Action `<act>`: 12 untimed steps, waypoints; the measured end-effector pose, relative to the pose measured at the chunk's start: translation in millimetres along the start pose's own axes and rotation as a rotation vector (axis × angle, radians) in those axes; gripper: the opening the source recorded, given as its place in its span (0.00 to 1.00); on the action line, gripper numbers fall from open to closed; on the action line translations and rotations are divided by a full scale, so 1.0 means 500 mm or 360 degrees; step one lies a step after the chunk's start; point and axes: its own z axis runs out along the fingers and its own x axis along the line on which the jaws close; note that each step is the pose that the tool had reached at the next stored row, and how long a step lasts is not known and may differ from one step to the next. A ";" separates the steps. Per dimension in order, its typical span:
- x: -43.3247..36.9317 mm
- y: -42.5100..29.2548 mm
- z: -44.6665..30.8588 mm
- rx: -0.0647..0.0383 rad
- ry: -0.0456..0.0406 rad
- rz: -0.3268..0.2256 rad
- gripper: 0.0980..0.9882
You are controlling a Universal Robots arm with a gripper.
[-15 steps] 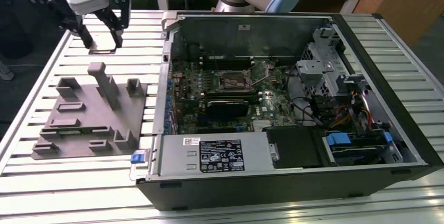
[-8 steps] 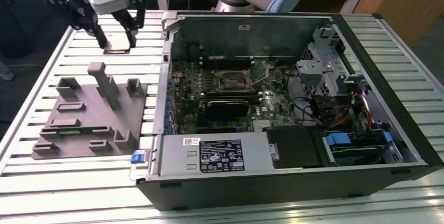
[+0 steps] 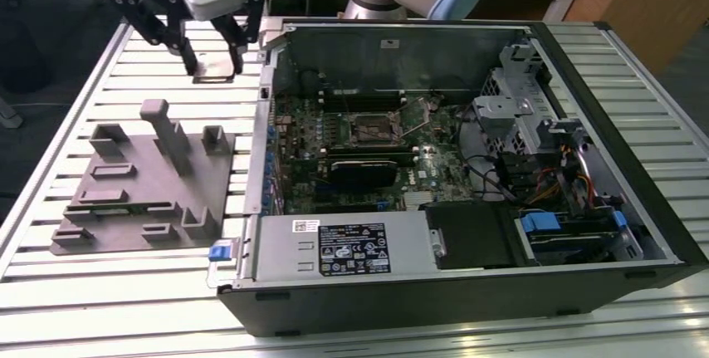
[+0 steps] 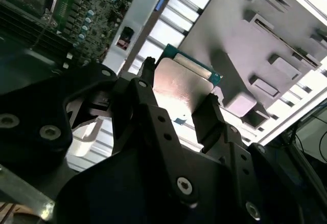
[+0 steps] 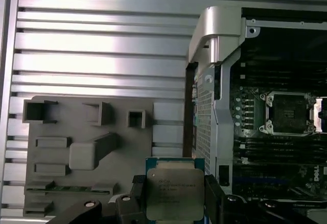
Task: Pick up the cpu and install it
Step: 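Pick up the cpu and move it towards the insertion slot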
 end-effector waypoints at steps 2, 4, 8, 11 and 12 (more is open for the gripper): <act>-0.008 0.007 0.001 0.0000 0.0000 0.0000 0.50; -0.013 0.016 0.001 0.0000 0.0000 0.0000 0.50; -0.028 0.035 0.003 0.0001 0.0000 0.0000 0.50; -0.041 0.048 0.006 0.0001 0.0000 0.0000 0.50; -0.046 0.053 0.006 0.0001 0.0000 0.0000 0.50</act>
